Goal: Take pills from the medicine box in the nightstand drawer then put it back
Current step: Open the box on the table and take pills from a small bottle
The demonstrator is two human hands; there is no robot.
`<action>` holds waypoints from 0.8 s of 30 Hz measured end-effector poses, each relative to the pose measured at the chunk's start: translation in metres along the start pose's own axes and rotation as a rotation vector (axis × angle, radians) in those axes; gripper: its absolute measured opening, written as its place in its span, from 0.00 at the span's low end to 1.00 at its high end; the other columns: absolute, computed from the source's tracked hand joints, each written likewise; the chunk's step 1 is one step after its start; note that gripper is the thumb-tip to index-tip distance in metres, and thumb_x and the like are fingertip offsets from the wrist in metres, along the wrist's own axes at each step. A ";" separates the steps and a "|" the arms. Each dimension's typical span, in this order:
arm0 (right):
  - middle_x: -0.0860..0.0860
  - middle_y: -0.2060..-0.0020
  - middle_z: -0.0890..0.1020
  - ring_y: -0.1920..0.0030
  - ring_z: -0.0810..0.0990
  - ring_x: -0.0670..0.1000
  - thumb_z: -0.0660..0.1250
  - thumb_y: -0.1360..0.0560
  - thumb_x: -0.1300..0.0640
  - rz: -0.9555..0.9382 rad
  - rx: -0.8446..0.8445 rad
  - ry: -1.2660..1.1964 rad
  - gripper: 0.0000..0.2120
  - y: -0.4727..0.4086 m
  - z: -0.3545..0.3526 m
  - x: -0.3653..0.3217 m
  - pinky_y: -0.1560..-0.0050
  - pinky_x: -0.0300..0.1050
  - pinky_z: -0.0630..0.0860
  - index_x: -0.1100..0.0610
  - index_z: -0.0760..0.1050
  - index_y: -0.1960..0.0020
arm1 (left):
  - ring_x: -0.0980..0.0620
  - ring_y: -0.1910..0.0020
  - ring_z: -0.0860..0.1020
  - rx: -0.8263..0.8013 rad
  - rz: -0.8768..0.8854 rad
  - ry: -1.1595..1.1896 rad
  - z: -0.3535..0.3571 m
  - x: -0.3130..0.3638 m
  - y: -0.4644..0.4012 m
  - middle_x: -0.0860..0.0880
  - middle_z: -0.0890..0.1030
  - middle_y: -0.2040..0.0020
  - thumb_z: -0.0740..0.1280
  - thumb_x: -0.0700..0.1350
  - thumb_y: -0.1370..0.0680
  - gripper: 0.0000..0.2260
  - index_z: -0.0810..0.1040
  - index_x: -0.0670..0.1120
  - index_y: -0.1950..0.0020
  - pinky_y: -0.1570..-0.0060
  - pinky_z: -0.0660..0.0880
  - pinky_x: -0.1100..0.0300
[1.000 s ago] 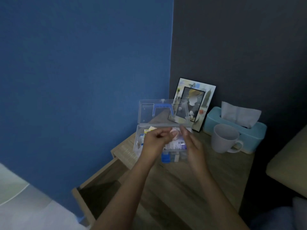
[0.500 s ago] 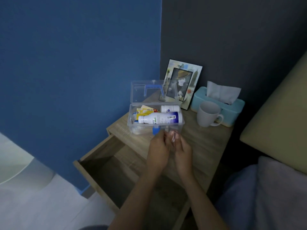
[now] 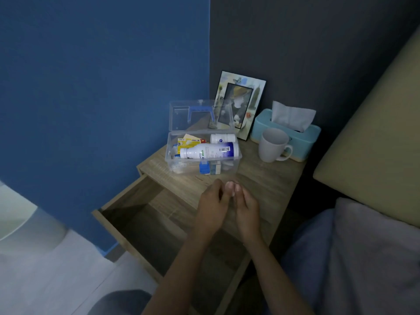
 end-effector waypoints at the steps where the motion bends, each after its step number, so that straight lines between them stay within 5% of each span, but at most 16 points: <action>1: 0.56 0.40 0.82 0.38 0.80 0.52 0.57 0.18 0.60 -0.006 -0.003 0.012 0.14 0.001 0.000 0.001 0.33 0.45 0.73 0.61 0.78 0.37 | 0.56 0.67 0.74 -0.005 -0.030 -0.002 0.000 0.000 0.000 0.51 0.77 0.66 0.55 0.56 0.20 0.18 0.74 0.46 0.60 0.64 0.68 0.63; 5: 0.53 0.41 0.82 0.39 0.80 0.49 0.57 0.18 0.61 -0.023 0.003 0.006 0.13 0.005 -0.006 0.001 0.34 0.43 0.72 0.57 0.77 0.38 | 0.57 0.63 0.77 0.010 -0.082 0.033 0.001 0.004 0.003 0.52 0.79 0.64 0.55 0.60 0.21 0.19 0.75 0.49 0.58 0.64 0.70 0.65; 10: 0.54 0.40 0.81 0.38 0.79 0.50 0.58 0.18 0.61 -0.020 0.016 -0.007 0.13 0.003 -0.008 0.001 0.33 0.43 0.72 0.56 0.76 0.37 | 0.52 0.61 0.79 0.008 -0.034 0.107 0.002 0.001 0.003 0.47 0.81 0.61 0.62 0.53 0.21 0.14 0.79 0.45 0.56 0.61 0.74 0.63; 13: 0.52 0.42 0.82 0.43 0.80 0.45 0.58 0.18 0.60 -0.021 0.009 -0.020 0.12 0.004 -0.007 0.000 0.37 0.36 0.73 0.54 0.76 0.39 | 0.60 0.67 0.76 0.015 -0.110 0.090 0.002 0.003 0.001 0.53 0.78 0.67 0.61 0.56 0.22 0.14 0.76 0.50 0.62 0.67 0.70 0.72; 15: 0.54 0.41 0.82 0.41 0.81 0.47 0.57 0.18 0.60 -0.026 -0.002 -0.005 0.14 0.002 -0.008 0.002 0.36 0.40 0.73 0.58 0.78 0.38 | 0.63 0.65 0.78 0.011 -0.130 0.174 0.003 0.004 0.001 0.55 0.80 0.66 0.62 0.56 0.22 0.12 0.76 0.53 0.62 0.62 0.73 0.73; 17: 0.54 0.40 0.82 0.40 0.80 0.46 0.58 0.18 0.61 -0.020 -0.015 0.011 0.14 0.001 -0.009 0.003 0.33 0.41 0.73 0.61 0.77 0.37 | 0.62 0.63 0.79 0.001 -0.161 0.242 0.003 0.003 0.002 0.55 0.81 0.65 0.64 0.53 0.23 0.09 0.77 0.53 0.62 0.57 0.76 0.66; 21: 0.47 0.44 0.82 0.48 0.79 0.30 0.59 0.19 0.62 -0.025 -0.033 0.012 0.13 0.002 -0.007 0.007 0.44 0.24 0.72 0.55 0.76 0.38 | 0.58 0.67 0.78 0.036 -0.243 0.190 0.001 0.002 -0.003 0.54 0.79 0.70 0.65 0.53 0.24 0.13 0.75 0.51 0.67 0.66 0.71 0.69; 24: 0.50 0.43 0.83 0.47 0.81 0.34 0.58 0.18 0.61 -0.012 -0.030 -0.030 0.12 0.000 -0.006 0.009 0.44 0.27 0.74 0.51 0.76 0.40 | 0.53 0.66 0.79 0.053 -0.313 0.185 0.003 0.001 -0.007 0.51 0.80 0.69 0.66 0.53 0.25 0.13 0.75 0.49 0.67 0.67 0.71 0.67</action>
Point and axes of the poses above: each hand's wrist, its own y-axis away from the middle knuckle, its own z-axis out of the palm, x = y × z, the point moved 1 cm from there along -y, towards the middle knuckle
